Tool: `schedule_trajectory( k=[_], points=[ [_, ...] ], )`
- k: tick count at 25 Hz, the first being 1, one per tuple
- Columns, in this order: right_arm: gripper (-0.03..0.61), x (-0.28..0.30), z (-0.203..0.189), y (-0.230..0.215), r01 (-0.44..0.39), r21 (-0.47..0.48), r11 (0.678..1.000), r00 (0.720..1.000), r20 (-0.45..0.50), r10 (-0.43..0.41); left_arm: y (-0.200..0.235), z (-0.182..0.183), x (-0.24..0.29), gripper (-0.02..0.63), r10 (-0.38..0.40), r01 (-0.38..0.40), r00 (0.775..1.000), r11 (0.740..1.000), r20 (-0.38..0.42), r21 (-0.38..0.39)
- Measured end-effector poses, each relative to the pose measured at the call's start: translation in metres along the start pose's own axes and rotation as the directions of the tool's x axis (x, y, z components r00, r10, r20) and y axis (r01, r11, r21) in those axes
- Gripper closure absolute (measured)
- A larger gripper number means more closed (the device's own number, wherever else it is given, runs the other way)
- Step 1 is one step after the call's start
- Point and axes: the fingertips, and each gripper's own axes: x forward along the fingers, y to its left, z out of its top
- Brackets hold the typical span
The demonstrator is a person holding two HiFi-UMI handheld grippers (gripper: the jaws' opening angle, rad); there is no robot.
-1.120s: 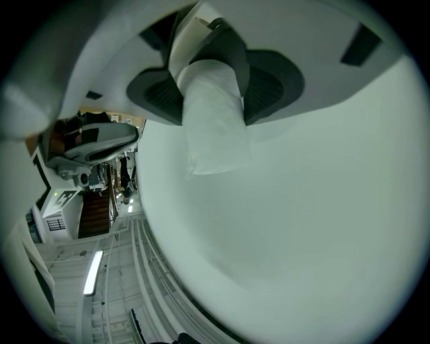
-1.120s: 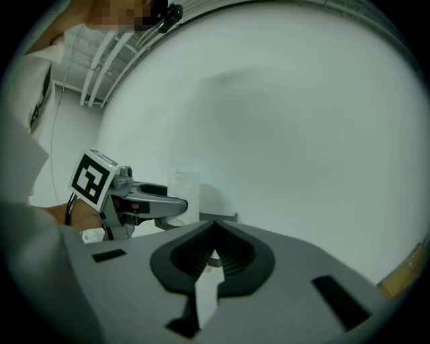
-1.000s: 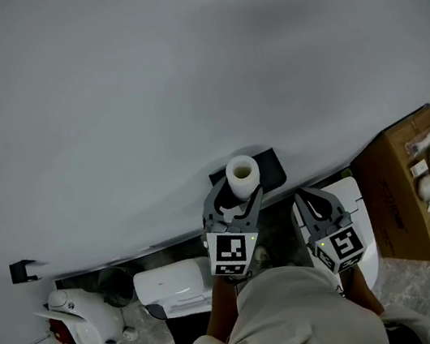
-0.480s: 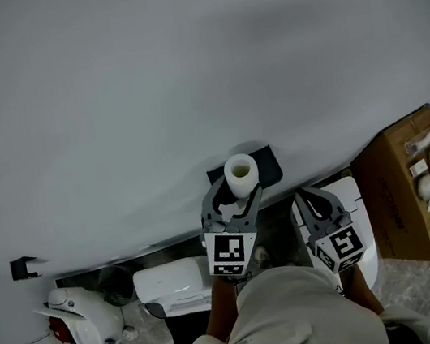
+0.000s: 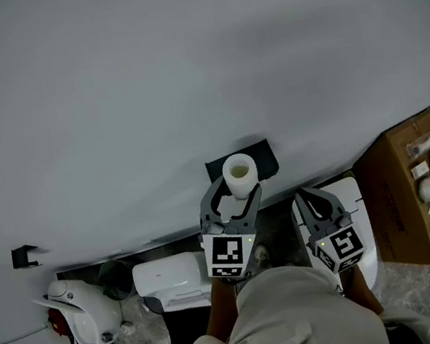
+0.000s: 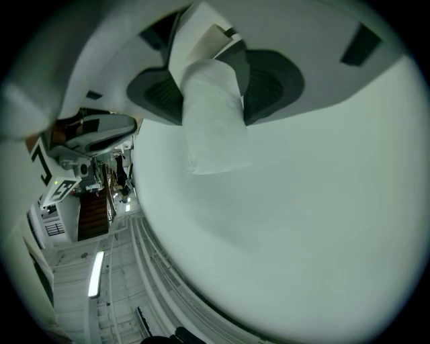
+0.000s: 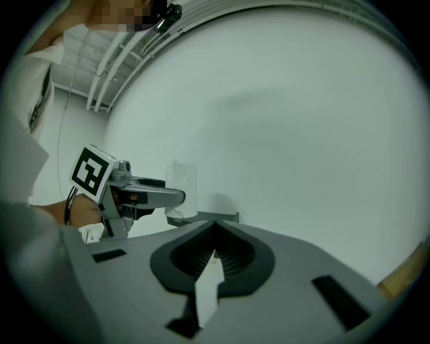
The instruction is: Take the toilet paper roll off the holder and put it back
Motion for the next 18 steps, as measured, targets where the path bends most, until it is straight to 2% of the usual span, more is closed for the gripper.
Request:
schedule_trajectory(
  k=[18],
  points=[
    [0.583, -0.04, -0.012, 0.01, -0.092, -0.005, 0.996, 0.996, 0.0, 0.092, -0.04, -0.005, -0.044, 0.327, 0.07, -0.07, 0.997, 0.998, -0.016, -0.009]
  ],
)
